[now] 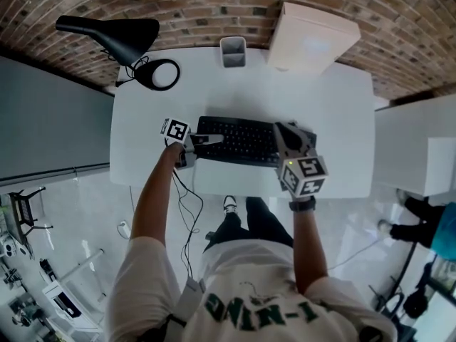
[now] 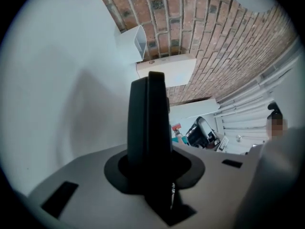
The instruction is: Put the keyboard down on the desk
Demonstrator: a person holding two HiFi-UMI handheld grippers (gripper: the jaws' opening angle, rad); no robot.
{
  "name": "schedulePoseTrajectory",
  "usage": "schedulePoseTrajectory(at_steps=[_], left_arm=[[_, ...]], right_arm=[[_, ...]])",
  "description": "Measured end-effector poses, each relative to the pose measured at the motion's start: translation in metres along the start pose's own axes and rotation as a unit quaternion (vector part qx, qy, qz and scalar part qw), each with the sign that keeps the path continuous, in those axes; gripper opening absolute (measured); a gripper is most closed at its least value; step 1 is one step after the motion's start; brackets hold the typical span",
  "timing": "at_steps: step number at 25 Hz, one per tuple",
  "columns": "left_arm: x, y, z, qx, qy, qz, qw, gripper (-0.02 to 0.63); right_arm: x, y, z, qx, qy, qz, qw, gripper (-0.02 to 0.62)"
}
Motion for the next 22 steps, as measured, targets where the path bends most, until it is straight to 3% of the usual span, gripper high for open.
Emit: schedulePoseTrajectory(at_steps=[2, 6, 9, 13, 17, 22], left_arm=[[0.002, 0.001, 0.001, -0.001, 0.009, -0.001, 1.0, 0.081], [-0.004, 0.0, 0.01, 0.024, -0.039, -0.003, 0.9989, 0.113], [-0.005, 0.005, 0.013, 0.017, -0.037, -0.017, 0.999, 0.133], [-0.011, 0.008, 0.017, 0.027, -0.077, -0.035, 0.996, 0.182], [-0.016, 0.011, 0.023, 0.028, -0.145, -0.047, 0.9879, 0.201], [-0.017, 0.021, 0.024, 0.025, -0.174, -0.062, 0.9825, 0.213]], right_arm=[[0.003, 0.002, 0.002, -0.001, -0.006, 0.002, 1.0, 0.002], [0.005, 0.004, 0.003, -0.002, -0.012, 0.013, 1.0, 0.002], [0.007, 0.007, 0.003, 0.0, -0.014, 0.016, 1.0, 0.002], [0.009, 0.01, 0.003, 0.001, -0.016, 0.019, 1.0, 0.002], [0.01, 0.012, 0.006, 0.003, -0.021, 0.021, 1.0, 0.002], [0.011, 0.014, 0.013, 0.003, -0.029, 0.022, 0.999, 0.002]])
Point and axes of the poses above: the fingertips, and each gripper's own axes: x forward along the fingers, z to its left, y out of its underside, the point moved 10 cm from there along -x, backward along the fingers
